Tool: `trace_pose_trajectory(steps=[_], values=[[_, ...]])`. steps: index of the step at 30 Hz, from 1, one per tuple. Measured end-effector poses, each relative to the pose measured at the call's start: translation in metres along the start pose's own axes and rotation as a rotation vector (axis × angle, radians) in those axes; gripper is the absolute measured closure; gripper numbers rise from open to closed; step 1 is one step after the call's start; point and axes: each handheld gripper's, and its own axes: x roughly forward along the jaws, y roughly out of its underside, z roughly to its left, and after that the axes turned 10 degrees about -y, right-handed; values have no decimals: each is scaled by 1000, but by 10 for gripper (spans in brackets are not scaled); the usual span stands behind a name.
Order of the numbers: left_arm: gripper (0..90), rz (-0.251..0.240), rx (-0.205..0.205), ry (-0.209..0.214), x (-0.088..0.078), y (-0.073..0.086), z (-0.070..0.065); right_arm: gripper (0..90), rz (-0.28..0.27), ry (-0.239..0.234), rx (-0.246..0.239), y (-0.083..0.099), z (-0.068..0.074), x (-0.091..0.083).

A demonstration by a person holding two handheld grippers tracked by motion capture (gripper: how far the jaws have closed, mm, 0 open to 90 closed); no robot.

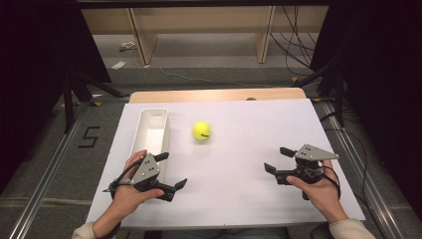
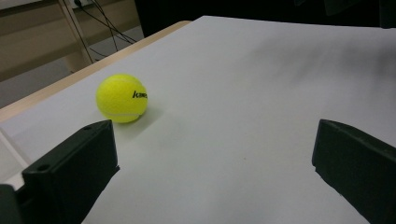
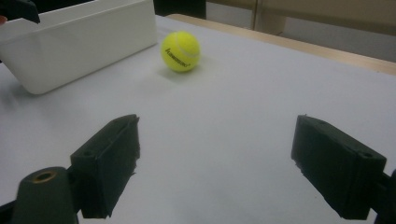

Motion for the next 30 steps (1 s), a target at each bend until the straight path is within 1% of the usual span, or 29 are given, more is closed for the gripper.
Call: trace_pose_trajectory(steps=[2, 11, 18, 20, 30], values=[[0, 1, -2, 1, 0, 0, 0, 160, 1, 0, 1, 0, 0, 0], [0, -3, 11, 0, -2, -1, -1, 160, -7, 6, -7, -2, 1, 1], [0, -3, 10, -2, -1, 0, -1, 161, -11, 8, 4, -3, 1, 3], [0, -2, 11, -2, -1, -1, -1, 161, -13, 5, 1, -3, 0, 4], [0, -3, 9, 1, -2, -1, -1, 160, -8, -2, -5, -11, 3, 17]])
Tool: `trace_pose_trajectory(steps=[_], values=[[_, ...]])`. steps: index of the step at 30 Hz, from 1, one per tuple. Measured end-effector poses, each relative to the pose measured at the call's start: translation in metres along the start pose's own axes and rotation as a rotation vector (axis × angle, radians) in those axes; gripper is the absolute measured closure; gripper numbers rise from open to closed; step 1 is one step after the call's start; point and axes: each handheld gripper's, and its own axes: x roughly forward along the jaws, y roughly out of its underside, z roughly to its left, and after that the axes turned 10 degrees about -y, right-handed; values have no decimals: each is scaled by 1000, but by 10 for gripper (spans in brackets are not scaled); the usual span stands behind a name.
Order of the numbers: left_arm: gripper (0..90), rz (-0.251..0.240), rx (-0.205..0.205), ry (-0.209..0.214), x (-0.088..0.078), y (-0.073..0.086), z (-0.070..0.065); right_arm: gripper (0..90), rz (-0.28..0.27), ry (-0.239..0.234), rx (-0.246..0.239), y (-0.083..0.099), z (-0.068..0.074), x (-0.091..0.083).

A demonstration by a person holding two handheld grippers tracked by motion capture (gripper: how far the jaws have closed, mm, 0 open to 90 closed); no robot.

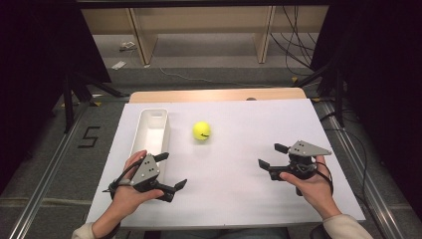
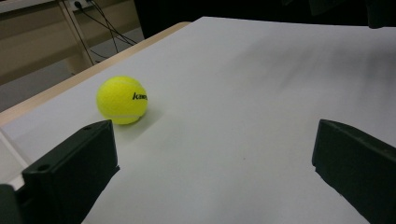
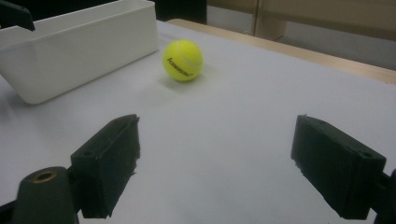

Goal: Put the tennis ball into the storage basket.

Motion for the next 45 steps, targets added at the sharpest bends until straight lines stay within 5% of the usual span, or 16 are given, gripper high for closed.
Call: trace_pose_trajectory(steps=[21, 45], values=[[0, 0, 0, 6, 0, 0, -1, 133, 42, 5, -28, -14, 5, 35], [0, -3, 3, 5, -1, -1, -1, 117, 65, -43, -56, -31, 15, 87]])
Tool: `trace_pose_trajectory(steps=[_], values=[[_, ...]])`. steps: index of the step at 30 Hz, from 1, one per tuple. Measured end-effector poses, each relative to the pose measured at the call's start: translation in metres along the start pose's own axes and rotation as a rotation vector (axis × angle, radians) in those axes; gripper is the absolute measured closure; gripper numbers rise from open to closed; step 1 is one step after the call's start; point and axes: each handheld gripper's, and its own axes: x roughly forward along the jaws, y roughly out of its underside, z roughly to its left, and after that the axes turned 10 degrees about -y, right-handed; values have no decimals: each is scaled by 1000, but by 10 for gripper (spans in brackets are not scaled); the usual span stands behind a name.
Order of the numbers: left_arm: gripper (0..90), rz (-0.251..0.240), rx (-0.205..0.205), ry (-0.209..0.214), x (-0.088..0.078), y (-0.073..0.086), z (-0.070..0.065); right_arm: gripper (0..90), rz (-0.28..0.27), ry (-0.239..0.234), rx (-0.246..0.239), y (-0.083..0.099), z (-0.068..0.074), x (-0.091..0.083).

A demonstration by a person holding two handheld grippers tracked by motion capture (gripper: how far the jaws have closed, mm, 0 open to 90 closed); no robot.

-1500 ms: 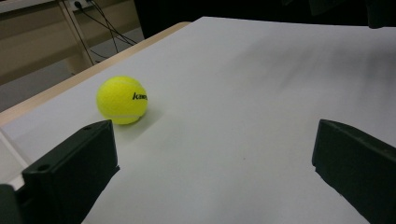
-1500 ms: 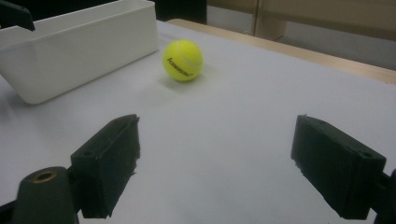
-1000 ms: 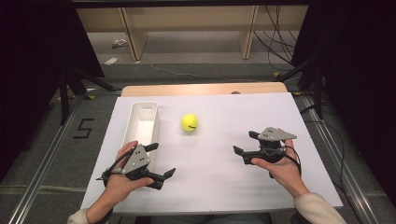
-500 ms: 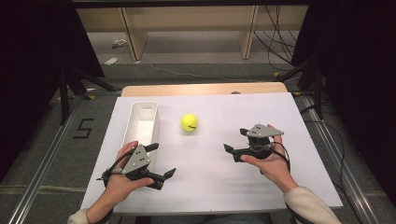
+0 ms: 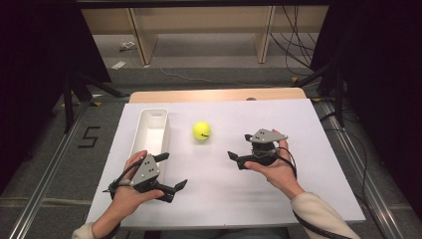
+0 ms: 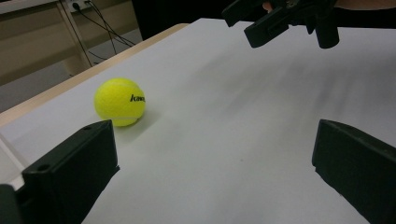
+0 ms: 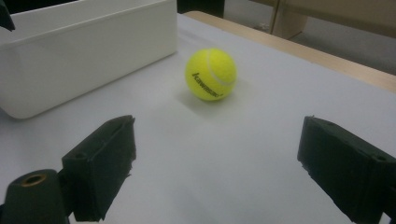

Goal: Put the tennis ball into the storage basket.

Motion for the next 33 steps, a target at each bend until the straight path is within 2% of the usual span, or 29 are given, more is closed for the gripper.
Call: trace_pose_trajectory(steps=[11, 33], values=[[0, -1, 2, 3, 0, 0, 0, 116, 10, -3, -12, -6, 0, 15], [0, -3, 0, 7, -1, 0, -2, 110, 14, 19, 11, -12, -8, 34]])
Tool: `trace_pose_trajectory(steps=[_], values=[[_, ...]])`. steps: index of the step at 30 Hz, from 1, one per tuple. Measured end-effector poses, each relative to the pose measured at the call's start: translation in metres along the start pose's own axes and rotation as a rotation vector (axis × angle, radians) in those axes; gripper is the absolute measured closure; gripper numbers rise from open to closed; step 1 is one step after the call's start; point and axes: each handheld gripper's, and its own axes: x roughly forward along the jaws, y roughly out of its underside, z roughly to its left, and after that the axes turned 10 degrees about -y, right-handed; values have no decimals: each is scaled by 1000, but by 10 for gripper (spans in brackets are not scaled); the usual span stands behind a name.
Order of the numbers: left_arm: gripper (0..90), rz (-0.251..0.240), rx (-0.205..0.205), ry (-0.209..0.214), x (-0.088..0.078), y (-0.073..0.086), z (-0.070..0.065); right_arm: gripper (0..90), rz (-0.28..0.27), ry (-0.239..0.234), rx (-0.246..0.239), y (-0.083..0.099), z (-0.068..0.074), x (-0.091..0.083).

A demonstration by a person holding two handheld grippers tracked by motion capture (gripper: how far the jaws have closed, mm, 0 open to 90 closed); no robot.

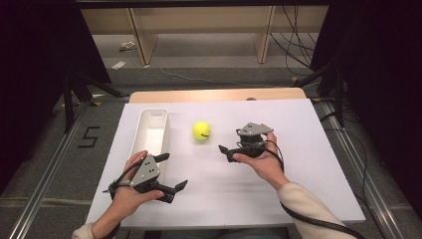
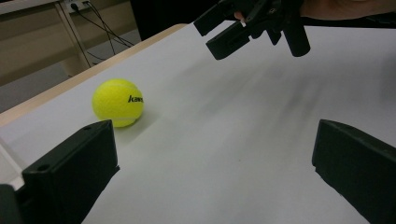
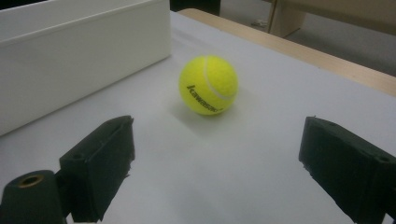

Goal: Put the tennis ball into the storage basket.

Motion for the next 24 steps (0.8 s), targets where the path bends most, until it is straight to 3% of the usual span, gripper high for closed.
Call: trace_pose_trajectory(steps=[24], values=[[0, -4, 3, 2, -1, 0, 0, 109, 40, 25, 25, -5, -9, 31]])
